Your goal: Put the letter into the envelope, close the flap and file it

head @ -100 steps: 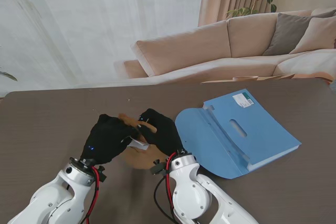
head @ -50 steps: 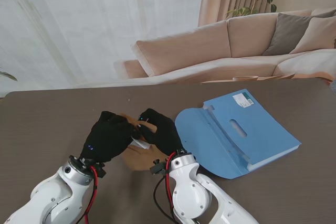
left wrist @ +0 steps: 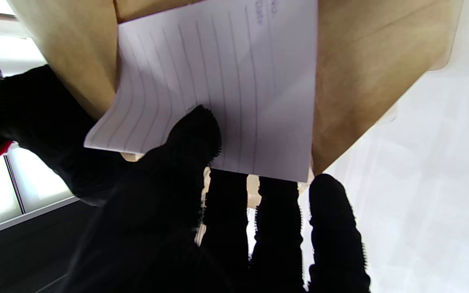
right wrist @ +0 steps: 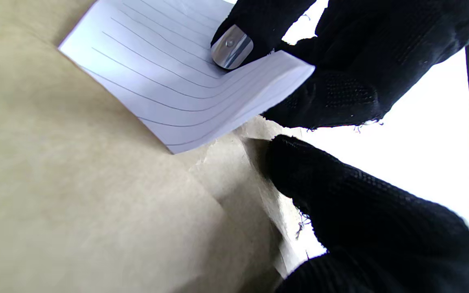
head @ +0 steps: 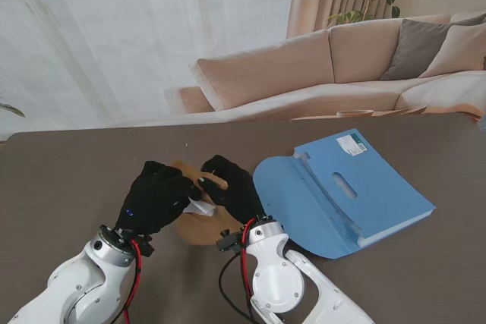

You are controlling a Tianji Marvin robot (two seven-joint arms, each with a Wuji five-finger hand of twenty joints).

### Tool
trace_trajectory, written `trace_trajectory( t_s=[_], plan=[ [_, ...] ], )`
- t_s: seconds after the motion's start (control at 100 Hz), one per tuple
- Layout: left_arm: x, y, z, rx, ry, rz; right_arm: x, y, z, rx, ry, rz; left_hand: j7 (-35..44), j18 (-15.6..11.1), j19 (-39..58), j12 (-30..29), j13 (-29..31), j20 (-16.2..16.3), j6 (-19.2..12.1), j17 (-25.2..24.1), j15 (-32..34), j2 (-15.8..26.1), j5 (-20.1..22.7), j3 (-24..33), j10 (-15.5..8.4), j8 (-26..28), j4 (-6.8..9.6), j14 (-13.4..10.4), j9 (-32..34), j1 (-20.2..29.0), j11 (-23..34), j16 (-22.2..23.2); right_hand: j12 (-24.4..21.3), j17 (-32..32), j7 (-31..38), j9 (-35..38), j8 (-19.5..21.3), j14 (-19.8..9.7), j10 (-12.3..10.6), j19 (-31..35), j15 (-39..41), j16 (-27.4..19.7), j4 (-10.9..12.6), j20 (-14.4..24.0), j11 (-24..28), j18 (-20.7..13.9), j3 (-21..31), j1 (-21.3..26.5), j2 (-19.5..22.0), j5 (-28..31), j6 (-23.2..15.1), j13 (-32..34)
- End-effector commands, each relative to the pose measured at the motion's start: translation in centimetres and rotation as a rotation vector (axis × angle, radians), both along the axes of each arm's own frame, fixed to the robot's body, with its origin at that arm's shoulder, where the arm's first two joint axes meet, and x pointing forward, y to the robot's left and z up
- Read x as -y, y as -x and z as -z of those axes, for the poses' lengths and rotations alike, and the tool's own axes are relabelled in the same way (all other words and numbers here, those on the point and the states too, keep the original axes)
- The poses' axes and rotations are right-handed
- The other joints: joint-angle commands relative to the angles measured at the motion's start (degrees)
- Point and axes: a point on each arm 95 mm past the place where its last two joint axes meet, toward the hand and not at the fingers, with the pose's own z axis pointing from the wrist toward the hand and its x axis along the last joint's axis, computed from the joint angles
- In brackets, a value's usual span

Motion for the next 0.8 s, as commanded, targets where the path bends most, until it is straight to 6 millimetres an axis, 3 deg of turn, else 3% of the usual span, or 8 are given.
trace_trajectory(
  t_s=[0.0, 0.37, 0.42, 0.79],
  plan=[
    [0.1, -0.1, 0.1, -0.001, 0.010, 0.000, -0.5, 0.3, -0.2, -0.008, -0.015, -0.024, 4.4, -1.8, -0.2, 0.9, -1.5, -0.5, -1.7, -0.3, 0.5, -0.3, 1.1, 3.0, -0.3, 0.2, -0.89, -0.6, -1.7, 0.7, 0.1, 1.4, 0.7, 1.2, 4.7, -1.4, 2.7, 1.0, -1.4, 7.8, 2.1, 1.1, 4.9, 0.2, 2.1, -0.2, 0.9, 4.1, 3.4, -0.3, -2.2, 0.7],
    [-0.4, -0.5, -0.3, 0.044, 0.021, 0.057, -0.5, 0.3, -0.5, -0.052, -0.078, -0.067, 5.4, -2.3, -0.3, 0.5, -1.1, -0.7, -2.9, -0.1, 0.2, -0.6, 1.1, 4.1, -0.8, 0.0, -1.10, -1.5, -1.6, -0.1, 0.6, 1.1, 1.1, 1.5, 5.3, -1.3, 3.8, 0.9, -1.9, 8.2, 2.5, 1.3, 6.8, 0.6, 2.7, -0.3, -0.1, 4.6, 4.9, -0.2, -2.5, 1.0],
    [-0.4, -0.5, -0.2, 0.037, 0.024, 0.058, -0.5, 0.3, -0.5, -0.059, -0.090, -0.072, 5.4, -2.3, -0.4, 0.6, -1.0, -0.7, -2.8, -0.1, 0.3, -0.6, 1.0, 4.2, -2.5, -0.1, -1.14, -1.5, -1.4, -0.1, 1.0, 1.2, 1.1, 1.5, 5.3, -1.3, 3.9, 0.9, -1.8, 8.2, 2.6, 1.3, 7.0, 0.6, 2.8, -0.3, -0.2, 4.7, 4.9, -0.2, -2.4, 1.0],
    [-0.9, -0.2, 0.0, 0.033, 0.057, 0.054, -0.4, 0.3, -0.8, -0.079, -0.134, -0.079, 6.2, -2.1, -0.5, -0.2, -1.3, -0.7, -1.7, -0.3, 1.2, 0.1, -0.6, 4.4, -2.1, -0.2, -1.38, -1.6, -2.1, -0.1, 3.1, 2.0, 1.3, 1.5, 5.3, -1.3, 4.2, 1.1, -1.7, 8.4, 2.9, 1.4, 7.5, 0.9, 2.9, -0.1, -0.6, 4.8, 5.0, -0.1, -2.3, 1.0]
  ],
)
